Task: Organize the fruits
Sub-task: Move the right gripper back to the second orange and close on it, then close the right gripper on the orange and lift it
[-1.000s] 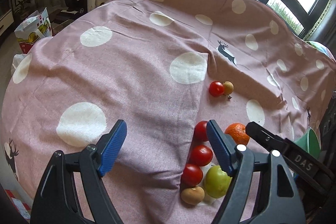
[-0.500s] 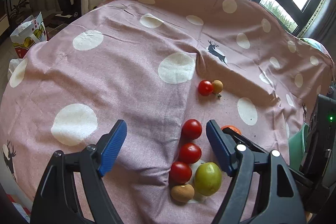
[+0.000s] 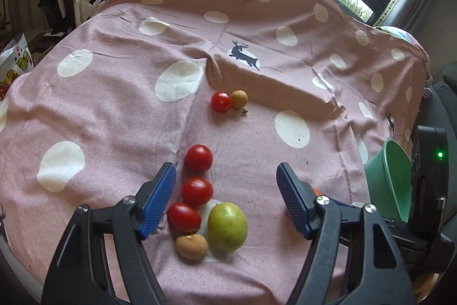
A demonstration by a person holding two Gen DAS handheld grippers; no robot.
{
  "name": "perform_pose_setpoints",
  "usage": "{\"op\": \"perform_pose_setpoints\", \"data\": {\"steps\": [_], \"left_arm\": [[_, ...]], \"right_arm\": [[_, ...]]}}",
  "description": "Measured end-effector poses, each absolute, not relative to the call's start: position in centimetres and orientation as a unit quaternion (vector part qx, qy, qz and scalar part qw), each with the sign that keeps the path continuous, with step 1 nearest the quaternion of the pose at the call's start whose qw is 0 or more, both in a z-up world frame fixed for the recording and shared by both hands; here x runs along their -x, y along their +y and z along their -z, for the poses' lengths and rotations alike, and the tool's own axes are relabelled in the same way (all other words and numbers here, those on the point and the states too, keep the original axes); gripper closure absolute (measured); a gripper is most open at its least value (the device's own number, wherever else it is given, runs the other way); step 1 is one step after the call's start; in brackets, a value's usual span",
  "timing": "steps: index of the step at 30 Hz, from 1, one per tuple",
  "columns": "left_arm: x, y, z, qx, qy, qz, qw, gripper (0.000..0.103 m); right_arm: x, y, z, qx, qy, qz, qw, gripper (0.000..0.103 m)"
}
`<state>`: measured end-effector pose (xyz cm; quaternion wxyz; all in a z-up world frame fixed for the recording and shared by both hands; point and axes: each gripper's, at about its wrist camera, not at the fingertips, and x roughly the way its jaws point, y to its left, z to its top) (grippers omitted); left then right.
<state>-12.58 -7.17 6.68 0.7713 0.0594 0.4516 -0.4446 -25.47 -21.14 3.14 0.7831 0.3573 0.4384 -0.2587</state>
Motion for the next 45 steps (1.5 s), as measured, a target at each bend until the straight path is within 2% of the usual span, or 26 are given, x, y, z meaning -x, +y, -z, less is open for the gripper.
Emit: {"op": "perform_pose_setpoints", "data": {"steps": [8, 20, 37, 40, 45], "left_arm": [[14.3, -8.2, -6.5, -0.074, 0.455, 0.474, 0.750, 0.039], [17.1, -9.9, -5.8, -0.098, 0.472, 0.519, 0.706, 0.043], [19.2, -12.3, -3.1, -0.125, 0.512, 0.542, 0.654, 0.049], [19.0, -12.5, -2.9, -0.119, 0.518, 0.544, 0.649, 0.054], [19.0, -12.8, -2.5, -0.120, 0.521, 0.542, 0.648, 0.056]], "right_arm": [[26.6, -22.0, -3.2, -0.384, 0.430, 0.260, 0.775, 0.061], [29.9, -23.5, -5.0, -0.438, 0.353, 0.277, 0.779, 0.061], [28.1, -23.4, -2.6, -0.478, 0.376, 0.240, 0.757, 0.060], [27.9, -23.4, -2.3, -0.480, 0.380, 0.238, 0.754, 0.060], [27.8, -23.5, -1.9, -0.481, 0.382, 0.237, 0.753, 0.060]]}}
